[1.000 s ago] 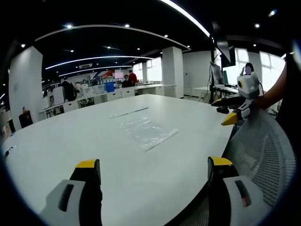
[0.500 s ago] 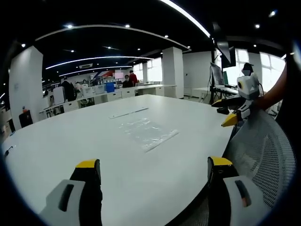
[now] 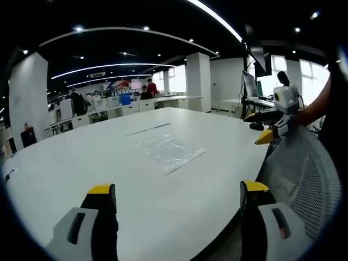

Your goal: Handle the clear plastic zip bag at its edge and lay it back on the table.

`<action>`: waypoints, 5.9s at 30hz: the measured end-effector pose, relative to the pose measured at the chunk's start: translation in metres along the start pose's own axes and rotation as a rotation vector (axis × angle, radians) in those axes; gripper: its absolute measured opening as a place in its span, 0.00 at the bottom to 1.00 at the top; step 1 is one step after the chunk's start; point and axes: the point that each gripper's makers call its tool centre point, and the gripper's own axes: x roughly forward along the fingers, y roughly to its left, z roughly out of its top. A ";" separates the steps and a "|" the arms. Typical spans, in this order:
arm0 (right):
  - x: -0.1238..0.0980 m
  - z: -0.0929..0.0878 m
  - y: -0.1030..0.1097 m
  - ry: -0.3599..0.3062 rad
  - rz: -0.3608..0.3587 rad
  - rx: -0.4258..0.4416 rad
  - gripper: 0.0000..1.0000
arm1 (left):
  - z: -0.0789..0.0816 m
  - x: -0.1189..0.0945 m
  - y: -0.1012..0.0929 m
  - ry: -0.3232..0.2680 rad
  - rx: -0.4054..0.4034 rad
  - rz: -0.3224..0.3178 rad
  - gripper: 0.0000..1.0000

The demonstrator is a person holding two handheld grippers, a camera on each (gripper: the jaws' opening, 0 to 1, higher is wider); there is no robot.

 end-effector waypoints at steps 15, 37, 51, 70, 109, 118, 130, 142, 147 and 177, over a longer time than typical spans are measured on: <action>0.001 -0.001 0.001 0.010 0.007 -0.001 0.94 | 0.019 0.006 0.009 -0.006 0.026 -0.001 0.93; 0.001 -0.002 0.003 0.019 0.016 0.002 0.93 | 0.025 0.034 0.013 0.035 0.075 -0.055 0.88; 0.001 -0.003 0.003 0.021 0.018 0.005 0.93 | 0.031 0.059 0.024 0.045 0.090 -0.086 0.88; 0.001 -0.003 0.003 0.023 0.024 0.013 0.91 | 0.035 0.083 0.032 0.067 0.075 -0.099 0.89; 0.001 -0.009 0.004 0.055 0.027 0.010 0.85 | 0.006 0.135 0.020 0.206 0.219 -0.248 0.61; 0.001 -0.009 0.004 0.055 0.027 0.011 0.84 | -0.002 0.142 0.020 0.241 0.269 -0.271 0.55; 0.002 -0.009 0.006 0.062 0.033 0.012 0.83 | -0.008 0.147 0.019 0.276 0.343 -0.281 0.46; 0.002 -0.011 0.005 0.072 0.033 0.012 0.82 | -0.012 0.156 0.019 0.307 0.398 -0.309 0.38; 0.002 -0.012 0.006 0.078 0.035 0.011 0.81 | -0.016 0.160 0.020 0.321 0.416 -0.315 0.36; 0.003 -0.015 0.006 0.103 0.021 0.004 0.77 | -0.045 0.181 0.026 0.407 0.647 -0.407 0.18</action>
